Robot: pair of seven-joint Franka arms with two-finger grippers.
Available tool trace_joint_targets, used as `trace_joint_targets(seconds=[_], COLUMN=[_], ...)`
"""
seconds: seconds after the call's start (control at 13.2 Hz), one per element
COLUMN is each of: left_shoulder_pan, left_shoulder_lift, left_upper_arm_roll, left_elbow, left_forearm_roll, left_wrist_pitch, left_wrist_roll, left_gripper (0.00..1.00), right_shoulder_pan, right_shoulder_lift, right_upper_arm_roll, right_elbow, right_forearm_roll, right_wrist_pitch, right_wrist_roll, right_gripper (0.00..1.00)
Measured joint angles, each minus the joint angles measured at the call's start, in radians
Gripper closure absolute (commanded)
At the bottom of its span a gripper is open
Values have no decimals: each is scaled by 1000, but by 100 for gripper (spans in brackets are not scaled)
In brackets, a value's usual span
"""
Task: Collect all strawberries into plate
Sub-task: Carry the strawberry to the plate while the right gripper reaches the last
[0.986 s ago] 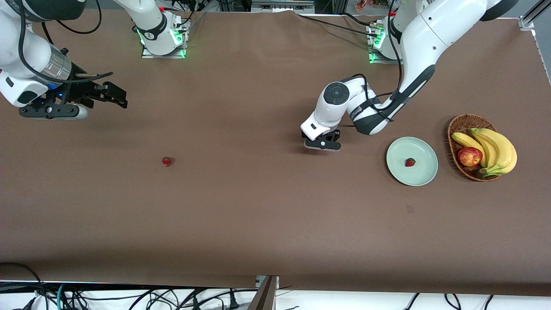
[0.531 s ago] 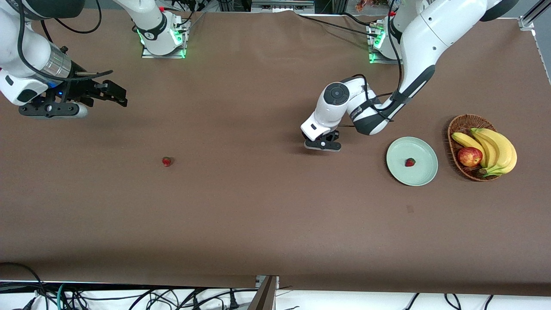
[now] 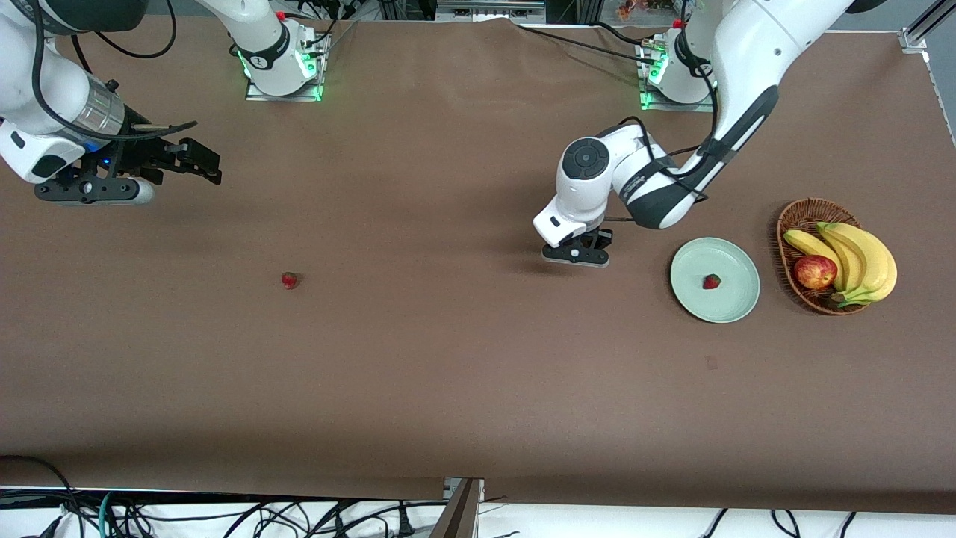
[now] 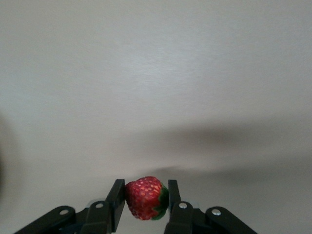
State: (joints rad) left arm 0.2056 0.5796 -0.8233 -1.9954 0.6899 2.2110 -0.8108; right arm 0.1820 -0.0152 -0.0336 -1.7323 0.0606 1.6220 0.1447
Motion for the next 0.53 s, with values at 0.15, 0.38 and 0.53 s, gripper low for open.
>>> trace_joint_targets(seconds=[0.15, 0.38, 0.53], left_shoulder_pan=[144, 338, 414], left_shoulder_lift=[-9, -9, -9], left_upper_arm_roll=[-84, -162, -169], left_elbow=[0, 0, -1], left_forearm_roll=[-17, -26, -27], left_wrist_pitch=[-62, -142, -194], left_wrist_roll=[176, 457, 639], left_gripper=[88, 87, 86], right_shoulder_pan=[0, 0, 0], right_shoulder_lift=[0, 1, 3], right_upper_arm_roll=[1, 0, 0], right_elbow=[-8, -31, -85], right_forearm_roll=[0, 0, 0], right_wrist_pitch=[0, 9, 78], right_wrist_roll=[0, 0, 0], right_gripper=[0, 0, 0])
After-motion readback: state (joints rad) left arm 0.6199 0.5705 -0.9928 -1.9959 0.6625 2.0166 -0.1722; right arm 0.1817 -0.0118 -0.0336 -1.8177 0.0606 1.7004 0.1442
